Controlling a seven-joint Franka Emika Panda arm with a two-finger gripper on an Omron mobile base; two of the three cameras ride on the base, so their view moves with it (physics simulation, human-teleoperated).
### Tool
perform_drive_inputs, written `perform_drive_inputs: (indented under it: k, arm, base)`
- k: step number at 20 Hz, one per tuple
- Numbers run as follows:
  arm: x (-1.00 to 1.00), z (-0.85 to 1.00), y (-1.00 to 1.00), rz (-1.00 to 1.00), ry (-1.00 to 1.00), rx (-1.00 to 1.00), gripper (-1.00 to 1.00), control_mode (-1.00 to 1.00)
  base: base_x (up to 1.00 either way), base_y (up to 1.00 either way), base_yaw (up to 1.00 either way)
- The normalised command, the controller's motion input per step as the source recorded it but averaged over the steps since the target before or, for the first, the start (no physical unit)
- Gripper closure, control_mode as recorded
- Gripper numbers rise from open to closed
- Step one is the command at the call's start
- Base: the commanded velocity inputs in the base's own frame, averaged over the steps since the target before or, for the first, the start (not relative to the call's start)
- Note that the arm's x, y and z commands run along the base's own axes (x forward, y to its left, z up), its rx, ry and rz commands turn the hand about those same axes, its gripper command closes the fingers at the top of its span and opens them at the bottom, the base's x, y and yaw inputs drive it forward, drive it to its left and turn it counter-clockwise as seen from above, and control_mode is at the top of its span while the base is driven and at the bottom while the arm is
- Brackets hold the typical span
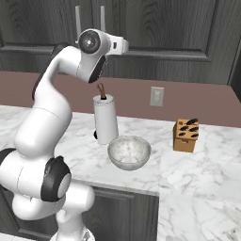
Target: Open the cabinet. Pick the apple and orange from the cabinet and place them into the bowl. Then close the cabinet.
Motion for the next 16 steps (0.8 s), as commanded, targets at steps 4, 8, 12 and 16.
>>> perform_drive_inputs:
  k: [4, 8, 12, 16]
  arm:
    - [0.0, 0.0, 0.0, 0.0, 0.0, 0.0, 1.0, -1.0]
    - [0.0, 0.0, 0.0, 0.0, 0.0, 0.0, 1.0, -1.0]
    - [0.0, 0.0, 0.0, 0.0, 0.0, 0.0, 1.0, -1.0]
    - [0.0, 0.0, 0.0, 0.0, 0.0, 0.0, 1.0, -1.0]
  base:
    - [0.0, 0.0, 0.0]
    - [0.0, 0.0, 0.0]
    - [0.0, 0.0, 0.0]
    - [0.0, 0.0, 0.0]
